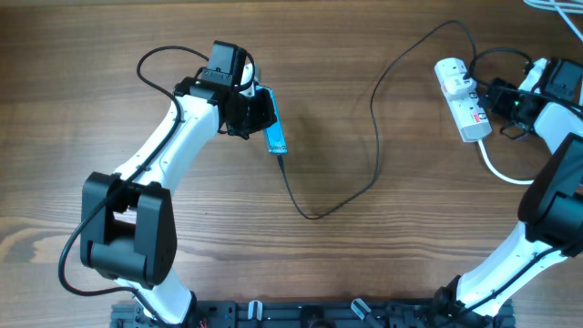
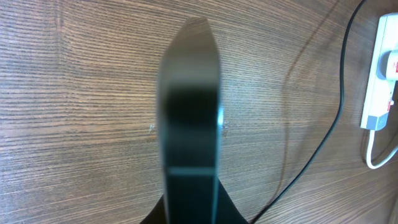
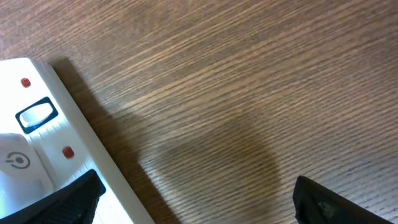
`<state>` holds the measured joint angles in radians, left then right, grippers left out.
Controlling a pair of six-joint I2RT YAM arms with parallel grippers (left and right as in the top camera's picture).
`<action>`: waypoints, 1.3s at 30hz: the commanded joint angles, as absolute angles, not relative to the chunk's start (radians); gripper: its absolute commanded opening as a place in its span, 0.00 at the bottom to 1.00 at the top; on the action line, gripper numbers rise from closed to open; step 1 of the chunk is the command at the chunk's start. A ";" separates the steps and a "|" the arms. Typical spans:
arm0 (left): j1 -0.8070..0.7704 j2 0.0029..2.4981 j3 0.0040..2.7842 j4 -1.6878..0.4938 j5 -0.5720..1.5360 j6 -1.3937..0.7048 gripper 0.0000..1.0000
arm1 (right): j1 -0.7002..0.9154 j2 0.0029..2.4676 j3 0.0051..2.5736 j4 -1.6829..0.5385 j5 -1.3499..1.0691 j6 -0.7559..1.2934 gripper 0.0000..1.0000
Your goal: Plug charger to phone and switch on socket
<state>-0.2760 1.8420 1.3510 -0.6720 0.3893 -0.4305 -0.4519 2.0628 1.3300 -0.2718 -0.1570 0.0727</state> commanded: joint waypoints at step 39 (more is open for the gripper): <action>-0.279 1.846 1.359 -0.661 0.391 -0.414 0.04 | -0.398 1.934 1.330 -0.438 -0.127 0.027 1.00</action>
<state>-0.2760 1.8420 1.3510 -0.6682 0.3893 -0.4301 -0.4072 2.0560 1.3548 -0.3985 -0.1513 0.0483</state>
